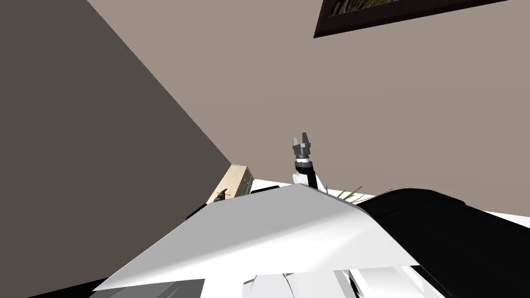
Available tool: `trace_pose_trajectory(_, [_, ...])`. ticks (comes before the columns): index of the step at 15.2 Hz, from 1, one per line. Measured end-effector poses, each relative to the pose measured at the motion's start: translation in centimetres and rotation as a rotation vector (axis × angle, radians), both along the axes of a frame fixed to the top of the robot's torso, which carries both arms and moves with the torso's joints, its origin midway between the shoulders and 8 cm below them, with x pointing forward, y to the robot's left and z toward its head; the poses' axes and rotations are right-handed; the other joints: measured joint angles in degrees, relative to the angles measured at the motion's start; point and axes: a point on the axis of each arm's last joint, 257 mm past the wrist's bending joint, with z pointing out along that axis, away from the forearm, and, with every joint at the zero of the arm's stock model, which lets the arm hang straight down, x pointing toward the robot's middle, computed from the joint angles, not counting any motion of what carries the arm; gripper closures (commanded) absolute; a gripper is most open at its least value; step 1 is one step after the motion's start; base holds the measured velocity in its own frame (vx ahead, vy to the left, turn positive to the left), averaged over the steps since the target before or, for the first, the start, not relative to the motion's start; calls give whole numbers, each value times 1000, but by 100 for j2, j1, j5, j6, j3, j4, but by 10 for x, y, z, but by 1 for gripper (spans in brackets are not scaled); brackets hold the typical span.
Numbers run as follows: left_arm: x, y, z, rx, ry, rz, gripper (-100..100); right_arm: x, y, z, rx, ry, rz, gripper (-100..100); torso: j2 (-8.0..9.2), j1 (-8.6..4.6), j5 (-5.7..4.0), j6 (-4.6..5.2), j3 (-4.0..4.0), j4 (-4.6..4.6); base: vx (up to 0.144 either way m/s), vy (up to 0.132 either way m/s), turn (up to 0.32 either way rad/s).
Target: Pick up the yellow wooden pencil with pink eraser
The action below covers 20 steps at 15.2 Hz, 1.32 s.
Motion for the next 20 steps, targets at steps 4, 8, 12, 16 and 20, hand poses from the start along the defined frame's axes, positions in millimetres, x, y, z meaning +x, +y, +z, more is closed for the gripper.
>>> trace_pose_trajectory(4, [-29,21,-16,0,90,28,-100,0,0,0,0,0,0,0,0,1,0,1,0,1,12,21,-292])
trace_pose_trajectory(8, [-67,48,-32,1,207,64,-100,0,0,0,0,0,0,0,-4,8,2,0,-2,0,18,38,-356])
trace_pose_trajectory(12, [-115,75,-46,-4,336,118,-100,0,0,0,0,0,0,0,-4,9,1,4,-2,0,14,40,-367])
trace_pose_trajectory(16, [-153,91,-52,-11,440,162,-100,0,0,0,0,0,0,0,-1,6,2,-3,-1,0,6,38,-311])
trace_pose_trajectory(20, [-191,101,-55,-20,527,195,-100,0,0,0,0,0,0,0,-3,4,1,3,-1,0,5,38,-294])
